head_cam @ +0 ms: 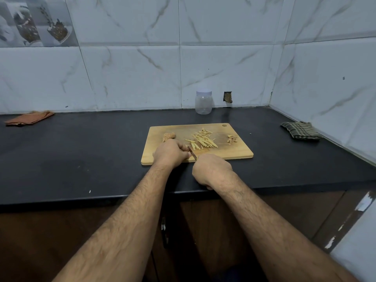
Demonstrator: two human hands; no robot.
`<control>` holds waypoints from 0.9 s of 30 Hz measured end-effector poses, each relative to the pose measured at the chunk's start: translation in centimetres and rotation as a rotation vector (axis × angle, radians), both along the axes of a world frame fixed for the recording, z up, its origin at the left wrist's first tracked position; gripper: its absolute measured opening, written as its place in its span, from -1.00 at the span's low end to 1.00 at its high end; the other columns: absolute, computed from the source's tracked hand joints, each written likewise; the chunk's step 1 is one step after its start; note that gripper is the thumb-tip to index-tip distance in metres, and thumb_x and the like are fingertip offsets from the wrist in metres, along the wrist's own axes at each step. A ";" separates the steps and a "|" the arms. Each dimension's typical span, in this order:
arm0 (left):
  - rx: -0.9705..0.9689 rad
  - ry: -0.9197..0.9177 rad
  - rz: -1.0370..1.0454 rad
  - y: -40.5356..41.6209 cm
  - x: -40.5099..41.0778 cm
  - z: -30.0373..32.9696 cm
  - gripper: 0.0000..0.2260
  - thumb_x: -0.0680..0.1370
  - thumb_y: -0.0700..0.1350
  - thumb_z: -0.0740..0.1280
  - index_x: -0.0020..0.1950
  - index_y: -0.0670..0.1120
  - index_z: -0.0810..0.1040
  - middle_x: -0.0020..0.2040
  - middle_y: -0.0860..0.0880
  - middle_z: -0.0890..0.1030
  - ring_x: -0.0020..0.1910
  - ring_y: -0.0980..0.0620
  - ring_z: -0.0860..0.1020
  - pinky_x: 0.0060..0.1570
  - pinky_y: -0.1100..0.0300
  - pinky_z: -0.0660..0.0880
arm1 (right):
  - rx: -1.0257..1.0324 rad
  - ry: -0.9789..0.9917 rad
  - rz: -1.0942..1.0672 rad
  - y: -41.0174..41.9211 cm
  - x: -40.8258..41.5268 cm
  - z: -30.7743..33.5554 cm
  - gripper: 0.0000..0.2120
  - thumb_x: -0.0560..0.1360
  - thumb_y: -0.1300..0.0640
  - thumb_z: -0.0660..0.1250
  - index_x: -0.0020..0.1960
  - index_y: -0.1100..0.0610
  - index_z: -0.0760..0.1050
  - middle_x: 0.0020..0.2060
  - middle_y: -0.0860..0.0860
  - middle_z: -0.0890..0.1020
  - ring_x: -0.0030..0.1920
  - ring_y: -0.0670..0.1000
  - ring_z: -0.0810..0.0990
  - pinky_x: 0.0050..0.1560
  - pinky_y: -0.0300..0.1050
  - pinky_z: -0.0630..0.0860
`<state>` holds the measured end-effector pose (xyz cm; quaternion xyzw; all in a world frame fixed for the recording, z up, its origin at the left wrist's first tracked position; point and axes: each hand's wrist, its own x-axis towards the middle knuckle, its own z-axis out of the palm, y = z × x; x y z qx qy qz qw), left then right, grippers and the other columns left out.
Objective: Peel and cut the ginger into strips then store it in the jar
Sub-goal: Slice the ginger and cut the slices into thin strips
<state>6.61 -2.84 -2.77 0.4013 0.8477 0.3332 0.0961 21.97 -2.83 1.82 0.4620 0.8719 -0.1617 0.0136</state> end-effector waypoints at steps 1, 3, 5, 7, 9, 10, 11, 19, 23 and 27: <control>0.001 0.000 -0.001 0.0 0.0 0.0 -0.89 0.44 0.04 0.52 -0.22 0.17 0.62 0.05 0.22 0.66 0.12 0.12 0.57 0.19 0.01 0.51 | -0.005 -0.006 0.006 0.0 -0.1 0.1 -0.78 0.59 0.20 0.20 0.19 0.18 0.50 -0.01 0.10 0.61 -0.05 0.09 0.61 0.00 -0.03 0.58; 0.006 0.008 -0.012 0.1 -0.2 0.0 -0.91 0.45 0.03 0.52 -0.20 0.16 0.64 0.09 0.23 0.64 0.15 0.11 0.56 0.20 0.01 0.51 | -0.004 -0.014 0.017 0.2 -0.2 0.0 -0.82 0.58 0.21 0.20 0.15 0.17 0.50 -0.06 0.09 0.58 -0.08 0.09 0.59 0.02 -0.02 0.59; -0.003 0.024 -0.013 0.1 -0.2 0.1 -0.94 0.48 -0.01 0.49 -0.16 0.14 0.64 0.14 0.24 0.58 0.19 0.09 0.54 0.22 0.02 0.50 | 0.007 -0.019 0.023 0.3 -0.4 -0.1 -0.91 0.57 0.22 0.21 0.04 0.14 0.47 -0.13 0.07 0.55 -0.11 0.09 0.58 0.02 -0.02 0.60; -0.019 0.052 -0.001 0.2 -0.3 0.1 -0.90 0.49 -0.04 0.45 -0.21 0.12 0.62 0.16 0.23 0.58 0.19 0.07 0.55 0.21 0.03 0.50 | 0.013 -0.012 0.031 0.4 -0.5 -0.1 -0.96 0.57 0.21 0.21 -0.02 0.14 0.43 -0.15 0.07 0.56 -0.13 0.09 0.59 0.00 -0.02 0.60; -0.033 0.060 0.021 0.5 -0.3 0.1 -0.91 0.48 -0.05 0.44 -0.22 0.10 0.64 0.21 0.14 0.62 0.17 0.05 0.57 0.18 0.04 0.52 | 0.007 -0.006 0.034 0.4 -0.5 -0.2 -0.97 0.58 0.20 0.21 -0.02 0.14 0.43 -0.15 0.06 0.56 -0.11 0.09 0.61 0.02 -0.01 0.62; -0.042 0.062 0.031 0.6 -0.3 0.2 -0.96 0.48 -0.05 0.44 -0.17 0.08 0.67 0.25 0.12 0.61 0.16 0.04 0.57 0.16 0.06 0.52 | 0.002 -0.006 0.033 0.4 -0.5 -0.2 -0.97 0.58 0.19 0.22 -0.01 0.14 0.43 -0.17 0.06 0.55 -0.09 0.08 0.63 0.03 0.00 0.62; -0.048 0.066 0.042 0.8 -0.4 0.3 -0.97 0.47 -0.05 0.44 -0.12 0.05 0.68 0.28 0.10 0.59 0.15 0.04 0.57 0.14 0.07 0.52 | -0.001 -0.006 0.032 0.5 -0.5 -0.2 -0.97 0.58 0.19 0.23 -0.01 0.14 0.43 -0.17 0.05 0.54 -0.07 0.08 0.65 0.04 0.00 0.62; -0.221 -0.086 0.070 2.1 -1.0 2.3 -0.19 0.15 0.11 0.48 0.41 -0.04 0.48 0.43 0.08 0.47 0.19 -0.08 0.57 0.21 -0.09 0.52 | -0.018 -0.026 0.054 0.8 -0.4 -0.1 -0.96 0.59 0.18 0.22 0.00 0.15 0.43 -0.21 0.05 0.53 -0.14 0.08 0.60 -0.05 -0.04 0.58; -0.198 -0.113 0.069 2.0 -1.1 2.3 -0.21 0.20 0.06 0.52 0.42 -0.04 0.47 0.36 0.07 0.53 0.17 -0.08 0.58 0.20 -0.09 0.53 | -0.008 -0.041 0.061 0.6 -0.2 0.1 -0.96 0.59 0.19 0.22 -0.02 0.15 0.42 -0.26 0.05 0.51 -0.15 0.07 0.57 -0.07 -0.05 0.57; -0.175 -0.089 0.070 1.8 -0.9 2.3 -0.44 0.29 0.02 0.52 0.27 -0.07 0.59 0.44 0.08 0.45 0.19 -0.07 0.56 0.20 -0.07 0.53 | -0.018 -0.061 0.049 0.1 0.6 0.2 -0.95 0.58 0.21 0.21 0.01 0.15 0.43 -0.23 0.06 0.52 -0.10 0.09 0.61 0.00 -0.03 0.60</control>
